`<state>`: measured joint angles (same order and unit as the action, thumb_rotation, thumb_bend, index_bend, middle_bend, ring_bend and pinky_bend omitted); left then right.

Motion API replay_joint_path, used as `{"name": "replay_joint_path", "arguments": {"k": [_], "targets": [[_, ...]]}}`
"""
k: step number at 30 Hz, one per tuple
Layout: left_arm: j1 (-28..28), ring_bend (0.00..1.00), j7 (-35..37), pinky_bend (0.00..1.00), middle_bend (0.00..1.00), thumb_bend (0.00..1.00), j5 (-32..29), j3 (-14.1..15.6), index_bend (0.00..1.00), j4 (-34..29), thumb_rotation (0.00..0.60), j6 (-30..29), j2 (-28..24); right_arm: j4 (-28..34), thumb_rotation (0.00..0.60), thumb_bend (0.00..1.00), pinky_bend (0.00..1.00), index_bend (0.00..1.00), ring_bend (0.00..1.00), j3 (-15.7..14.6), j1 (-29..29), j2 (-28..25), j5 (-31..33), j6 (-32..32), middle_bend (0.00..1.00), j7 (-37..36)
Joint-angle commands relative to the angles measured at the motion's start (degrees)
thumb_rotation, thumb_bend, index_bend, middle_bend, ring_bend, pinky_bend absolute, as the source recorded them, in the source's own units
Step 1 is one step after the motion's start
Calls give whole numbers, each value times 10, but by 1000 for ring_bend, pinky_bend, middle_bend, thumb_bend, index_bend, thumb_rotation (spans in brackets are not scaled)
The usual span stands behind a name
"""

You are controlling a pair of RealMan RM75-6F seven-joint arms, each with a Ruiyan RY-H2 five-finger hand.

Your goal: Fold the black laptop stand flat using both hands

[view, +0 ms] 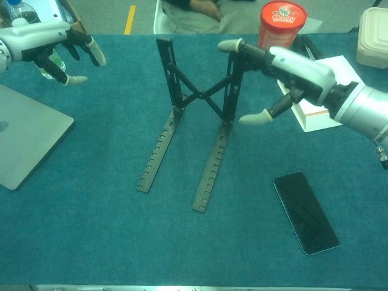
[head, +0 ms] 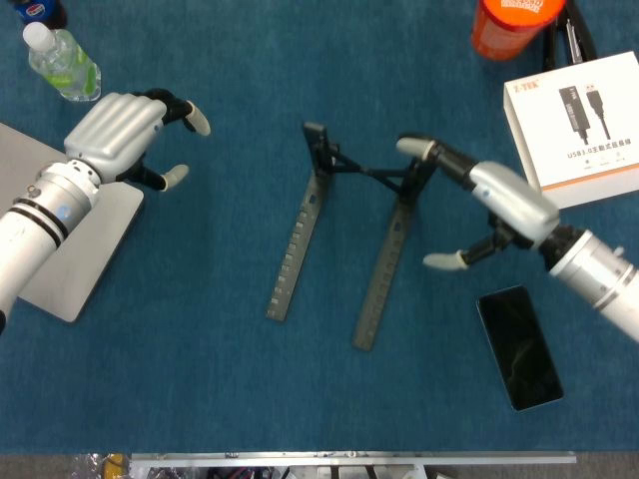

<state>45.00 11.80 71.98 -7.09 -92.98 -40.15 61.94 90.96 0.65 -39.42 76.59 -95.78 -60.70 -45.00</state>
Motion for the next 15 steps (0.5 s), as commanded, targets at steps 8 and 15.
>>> {"name": "replay_joint_path", "arguments": {"k": [8,15], "targets": [[-7,185,6,258,320,329,7,-1,314,-11,600,-6,-14,44,600,99,101,0,0,-47,-9,-4,-46,11,35,5],[-10,185,7,258,320,329,18,-1,314,-23,600,-12,-21,67,600,98,102,0,0,-54,-11,-14,-62,-5,35,21]]}}
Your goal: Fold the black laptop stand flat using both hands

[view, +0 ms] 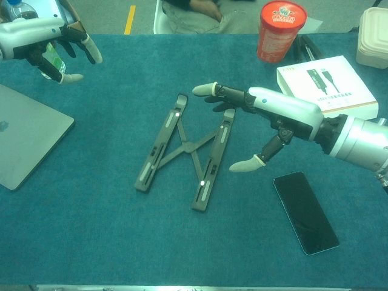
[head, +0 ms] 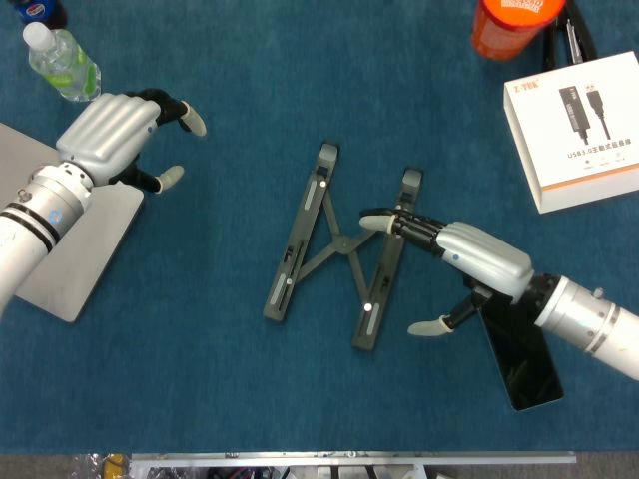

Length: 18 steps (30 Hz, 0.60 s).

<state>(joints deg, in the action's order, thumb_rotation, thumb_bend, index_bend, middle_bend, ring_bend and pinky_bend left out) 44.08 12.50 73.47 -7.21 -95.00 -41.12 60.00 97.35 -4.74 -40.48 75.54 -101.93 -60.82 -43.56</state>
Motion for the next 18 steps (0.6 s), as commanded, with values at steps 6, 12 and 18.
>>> {"name": "replay_joint_path", "arguments": {"k": [6,12,18], "targets": [[0,185,-5,258,320,329,12,3,314,-11,600,-1,-6,-10,600,98,101,0,0,14,-6,-14,27,17,34,86],[-1,195,-20,261,324,329,29,13,310,-15,600,-3,6,-34,600,89,101,0,0,34,-9,-4,41,31,34,237],[-2,199,-71,265,287,329,84,31,133,8,600,-35,56,-56,600,27,101,0,0,38,4,23,36,11,35,341]]}}
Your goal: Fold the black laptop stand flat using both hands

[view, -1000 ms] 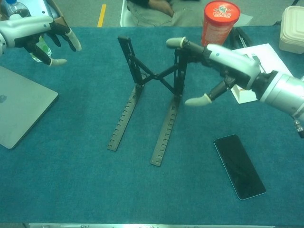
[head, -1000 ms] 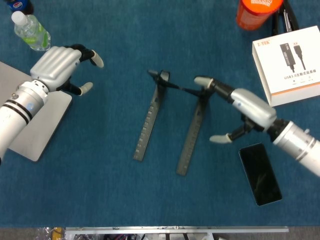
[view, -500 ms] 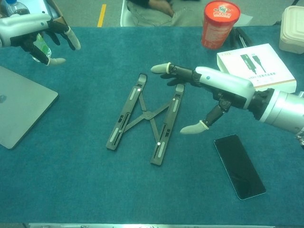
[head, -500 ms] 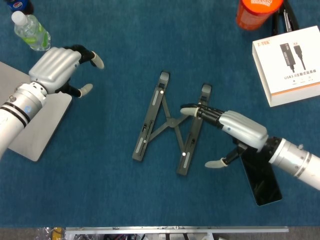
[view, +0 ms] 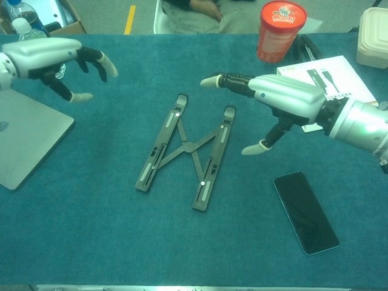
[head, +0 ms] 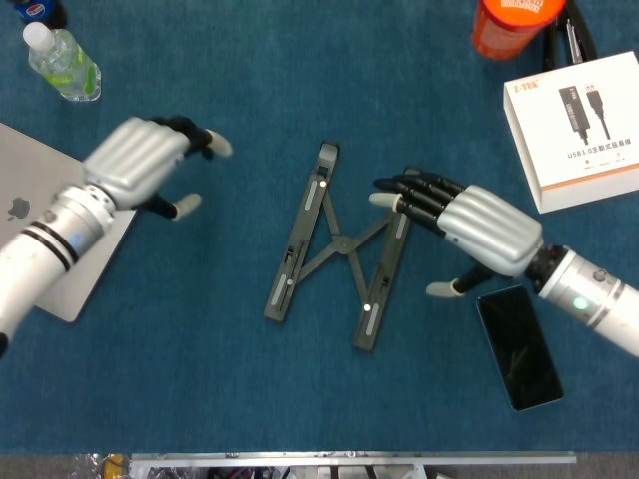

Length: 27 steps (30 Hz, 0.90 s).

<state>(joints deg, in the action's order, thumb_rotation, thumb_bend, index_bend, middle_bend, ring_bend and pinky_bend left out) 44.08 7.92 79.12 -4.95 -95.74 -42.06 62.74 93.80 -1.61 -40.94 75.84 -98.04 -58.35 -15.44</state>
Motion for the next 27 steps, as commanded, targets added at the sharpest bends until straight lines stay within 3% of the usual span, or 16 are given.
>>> {"name": "replay_joint_path", "arguments": {"k": [1,5,8,11,17,27], "targets": [[-3,192,-33,264,267,329,38,10,106,23,600,-35,41,-27,600,12,101,0,0,5,13,26,-9,-25,35,79],[2,119,-63,217,148,329,57,17,8,49,600,-44,76,-49,600,0,101,0,0,10,35,46,-24,-73,29,140],[7,24,-92,140,57,322,61,22,0,69,600,-42,103,-68,600,0,80,0,0,10,49,59,-37,-104,3,176],[12,0,-119,88,2,306,60,26,0,89,600,-38,131,-86,600,0,40,0,0,6,60,76,-51,-129,0,193],[25,0,-156,49,0,300,34,27,0,125,600,-10,180,-118,600,0,26,0,0,-7,75,102,-68,-149,0,223],[28,0,-218,45,0,299,5,23,0,174,600,-18,226,-210,600,0,21,0,0,-17,84,146,-64,-144,0,220]]}}
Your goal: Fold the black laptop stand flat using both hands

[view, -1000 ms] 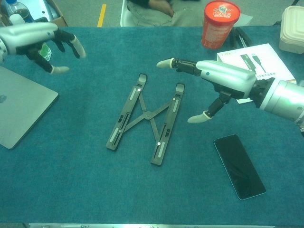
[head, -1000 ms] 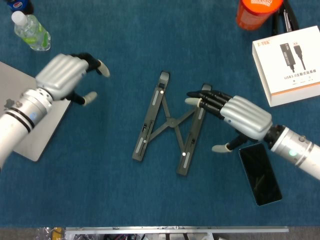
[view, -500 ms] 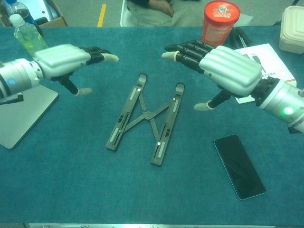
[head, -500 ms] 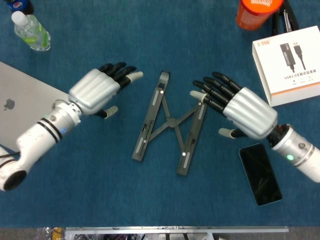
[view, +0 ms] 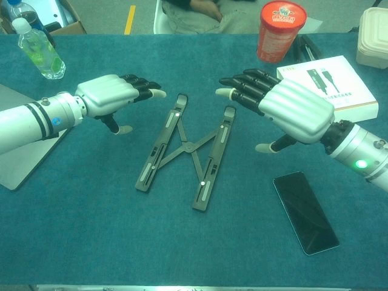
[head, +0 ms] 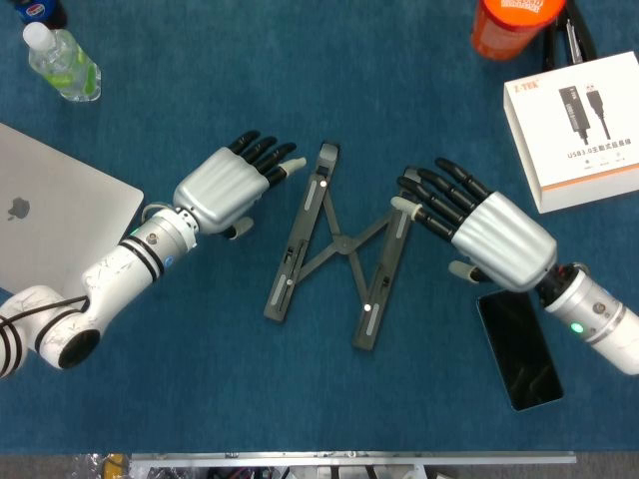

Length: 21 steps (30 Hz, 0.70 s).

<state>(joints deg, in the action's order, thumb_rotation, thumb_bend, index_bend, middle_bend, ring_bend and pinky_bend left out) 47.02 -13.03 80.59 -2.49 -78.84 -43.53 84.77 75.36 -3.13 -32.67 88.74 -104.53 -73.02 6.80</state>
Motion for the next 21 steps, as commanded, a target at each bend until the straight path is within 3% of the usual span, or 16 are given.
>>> {"name": "replay_joint_path", "arguments": {"k": [1,21], "targets": [[-3,0,-13,45,0,299,-15,-1,0,6,600,-4,7,-37,600,0,19,0,0,-2,0,25,0,3,0,-4],[-18,0,-39,45,0,297,-80,0,0,-13,600,-8,29,-143,600,0,0,0,0,3,-19,114,9,20,0,-19]]}}
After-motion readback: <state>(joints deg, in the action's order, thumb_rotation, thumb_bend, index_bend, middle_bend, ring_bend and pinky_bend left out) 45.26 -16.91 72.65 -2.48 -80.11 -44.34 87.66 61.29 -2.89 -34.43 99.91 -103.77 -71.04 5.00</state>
